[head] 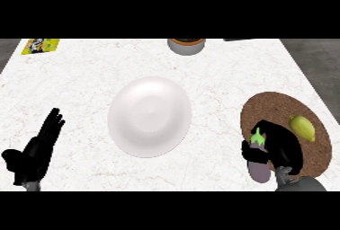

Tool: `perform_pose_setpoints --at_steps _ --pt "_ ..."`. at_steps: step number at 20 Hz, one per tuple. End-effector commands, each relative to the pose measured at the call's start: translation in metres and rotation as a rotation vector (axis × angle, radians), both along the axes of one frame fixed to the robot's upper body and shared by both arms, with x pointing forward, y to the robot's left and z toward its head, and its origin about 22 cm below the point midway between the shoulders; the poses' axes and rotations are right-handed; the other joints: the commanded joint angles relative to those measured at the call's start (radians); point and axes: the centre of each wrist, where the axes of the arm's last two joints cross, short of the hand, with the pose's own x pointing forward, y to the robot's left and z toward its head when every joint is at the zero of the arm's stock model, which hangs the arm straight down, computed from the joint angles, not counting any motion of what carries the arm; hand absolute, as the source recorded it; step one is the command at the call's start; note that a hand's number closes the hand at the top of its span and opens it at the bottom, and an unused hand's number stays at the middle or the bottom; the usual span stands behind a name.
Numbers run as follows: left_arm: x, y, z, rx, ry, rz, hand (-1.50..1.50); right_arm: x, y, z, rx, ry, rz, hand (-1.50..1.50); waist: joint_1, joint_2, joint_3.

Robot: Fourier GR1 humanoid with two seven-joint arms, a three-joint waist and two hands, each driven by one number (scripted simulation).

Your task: Pick the eggplant from the placemat and place it in the plate

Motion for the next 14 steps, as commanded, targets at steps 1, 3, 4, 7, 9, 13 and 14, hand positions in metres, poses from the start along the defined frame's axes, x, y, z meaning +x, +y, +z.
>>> perform_pose_setpoints --at_steps 1,3,4,7,9,13,14 --pt "-0.003 -0.007 -0.004 0.008 -0.010 -0.023 0.00 -0.049 0.033 0.015 0.012 -0.174 -0.020 1.50 0.012 0.011 -0.001" --pt "-0.004 -0.004 0.005 0.020 -0.021 -0.024 0.00 -0.071 0.043 0.028 0.013 -0.238 -0.047 1.50 0.033 0.012 0.001" --pt "-0.003 -0.001 0.001 0.004 0.000 -0.041 0.00 -0.083 0.051 0.035 -0.001 -0.277 -0.029 1.50 0.032 0.017 -0.001" --pt "0.013 -0.008 0.009 0.001 -0.027 -0.034 0.00 -0.108 0.066 0.067 -0.032 -0.374 -0.065 1.50 0.042 0.024 -0.001" --pt "0.013 -0.017 0.007 0.010 -0.032 -0.059 0.00 -0.121 0.074 0.085 -0.049 -0.477 -0.082 1.50 0.055 0.026 0.000" --pt "0.025 -0.020 0.018 -0.003 -0.036 -0.088 0.00 -0.142 0.097 0.108 -0.129 -0.599 -0.121 1.50 0.087 0.033 0.002" --pt "0.019 -0.022 0.005 -0.003 -0.042 -0.084 0.00 -0.147 0.096 0.123 -0.135 -0.604 -0.132 1.50 0.099 0.038 0.002"
